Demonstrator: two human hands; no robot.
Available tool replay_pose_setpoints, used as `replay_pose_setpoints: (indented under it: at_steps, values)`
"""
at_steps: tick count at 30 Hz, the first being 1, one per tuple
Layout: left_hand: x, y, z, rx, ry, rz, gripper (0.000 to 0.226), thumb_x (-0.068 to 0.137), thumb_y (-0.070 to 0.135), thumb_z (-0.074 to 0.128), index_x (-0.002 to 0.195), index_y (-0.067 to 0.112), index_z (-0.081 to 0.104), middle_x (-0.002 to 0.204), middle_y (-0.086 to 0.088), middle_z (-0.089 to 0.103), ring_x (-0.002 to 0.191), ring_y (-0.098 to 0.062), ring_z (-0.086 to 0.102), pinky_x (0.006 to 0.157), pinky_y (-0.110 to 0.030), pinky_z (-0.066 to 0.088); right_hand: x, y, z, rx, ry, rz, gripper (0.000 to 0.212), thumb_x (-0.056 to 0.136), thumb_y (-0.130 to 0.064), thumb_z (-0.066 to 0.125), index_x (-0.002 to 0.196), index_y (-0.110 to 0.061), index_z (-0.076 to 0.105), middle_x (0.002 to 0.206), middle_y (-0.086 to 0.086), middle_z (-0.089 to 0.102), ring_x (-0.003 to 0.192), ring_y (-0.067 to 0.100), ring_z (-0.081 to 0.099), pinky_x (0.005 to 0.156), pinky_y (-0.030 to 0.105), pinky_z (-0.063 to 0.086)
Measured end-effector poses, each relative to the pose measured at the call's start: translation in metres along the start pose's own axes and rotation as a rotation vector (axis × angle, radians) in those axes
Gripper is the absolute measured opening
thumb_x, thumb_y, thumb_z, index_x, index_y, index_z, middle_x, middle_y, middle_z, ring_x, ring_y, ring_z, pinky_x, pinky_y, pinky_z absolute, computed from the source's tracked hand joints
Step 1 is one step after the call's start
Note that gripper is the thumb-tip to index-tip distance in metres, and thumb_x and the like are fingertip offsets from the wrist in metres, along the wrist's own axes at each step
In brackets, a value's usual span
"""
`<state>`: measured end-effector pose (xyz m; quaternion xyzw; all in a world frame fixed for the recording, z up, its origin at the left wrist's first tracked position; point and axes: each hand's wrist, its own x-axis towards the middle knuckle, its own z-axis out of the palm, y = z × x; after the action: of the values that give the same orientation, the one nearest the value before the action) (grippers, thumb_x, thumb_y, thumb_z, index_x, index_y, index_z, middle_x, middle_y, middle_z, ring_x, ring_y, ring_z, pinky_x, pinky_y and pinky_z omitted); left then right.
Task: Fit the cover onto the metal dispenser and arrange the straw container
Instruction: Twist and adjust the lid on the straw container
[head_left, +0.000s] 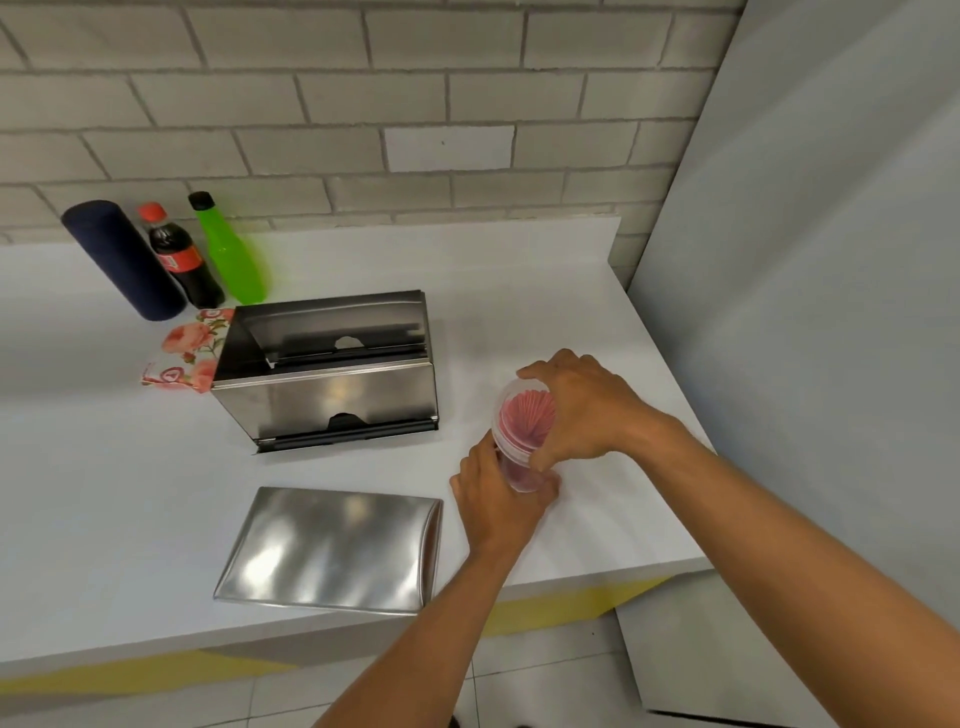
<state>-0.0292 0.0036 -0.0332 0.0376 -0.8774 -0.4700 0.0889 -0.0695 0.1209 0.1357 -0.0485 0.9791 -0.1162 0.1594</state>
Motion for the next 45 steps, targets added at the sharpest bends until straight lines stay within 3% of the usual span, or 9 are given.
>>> replay_pose_setpoints:
  at_steps: [10, 17, 22, 31, 39, 45]
  values:
    - [0.0, 0.0, -0.001, -0.013, 0.009, 0.022, 0.087, 0.055, 0.058, 0.085, 0.127, 0.019, 0.055, 0.116, 0.007, 0.063, 0.106, -0.018, 0.056, 0.091, -0.032, 0.038, 0.006, 0.004, -0.003, -0.012, -0.068, -0.012, 0.121, 0.048, -0.05, 0.089, 0.153, -0.037, 0.03, 0.144, -0.002, 0.041, 0.131, 0.023, 0.042, 0.084, 0.03, 0.044]
    - [0.002, 0.003, -0.002, -0.064, -0.011, -0.009, 0.104, 0.045, 0.067, 0.087, 0.133, 0.028, 0.049, 0.122, 0.013, 0.059, 0.115, -0.009, 0.047, 0.098, -0.031, 0.037, 0.008, 0.0, -0.007, -0.094, -0.155, -0.036, 0.133, 0.047, -0.051, 0.093, 0.157, -0.036, 0.021, 0.15, 0.001, 0.036, 0.139, 0.025, 0.037, 0.099, 0.038, 0.051]
    - [0.006, 0.005, -0.003, -0.168, -0.024, 0.005, 0.097, 0.046, 0.062, 0.092, 0.129, 0.028, 0.056, 0.117, 0.013, 0.066, 0.111, -0.01, 0.06, 0.098, -0.037, 0.052, 0.014, 0.0, -0.007, -0.129, -0.171, -0.069, 0.128, 0.048, -0.047, 0.094, 0.155, -0.038, 0.024, 0.142, 0.0, 0.041, 0.131, 0.024, 0.043, 0.091, 0.035, 0.051]
    - [0.005, 0.003, 0.0, -0.15, -0.047, -0.029, 0.083, 0.051, 0.055, 0.09, 0.123, 0.027, 0.059, 0.111, 0.014, 0.066, 0.11, -0.013, 0.06, 0.093, -0.04, 0.054, 0.014, -0.002, -0.005, -0.167, -0.113, -0.056, 0.122, 0.048, -0.06, 0.085, 0.153, -0.032, 0.029, 0.136, 0.0, 0.046, 0.122, 0.025, 0.051, 0.077, 0.03, 0.043]
    - [0.005, 0.003, 0.0, -0.132, -0.045, -0.032, 0.082, 0.049, 0.056, 0.089, 0.121, 0.033, 0.058, 0.107, 0.018, 0.065, 0.103, -0.008, 0.062, 0.087, -0.038, 0.057, 0.012, -0.007, 0.002, -0.232, -0.049, -0.008, 0.118, 0.048, -0.072, 0.077, 0.146, -0.021, 0.035, 0.128, 0.006, 0.051, 0.108, 0.029, 0.059, 0.071, 0.032, 0.044]
    - [0.005, 0.003, -0.001, -0.12, -0.046, -0.053, 0.086, 0.047, 0.061, 0.089, 0.123, 0.038, 0.055, 0.108, 0.021, 0.064, 0.102, -0.005, 0.061, 0.084, -0.036, 0.06, 0.014, -0.006, 0.004, -0.239, -0.068, -0.006, 0.125, 0.049, -0.073, 0.078, 0.151, -0.021, 0.029, 0.138, 0.009, 0.048, 0.121, 0.031, 0.053, 0.078, 0.034, 0.045]
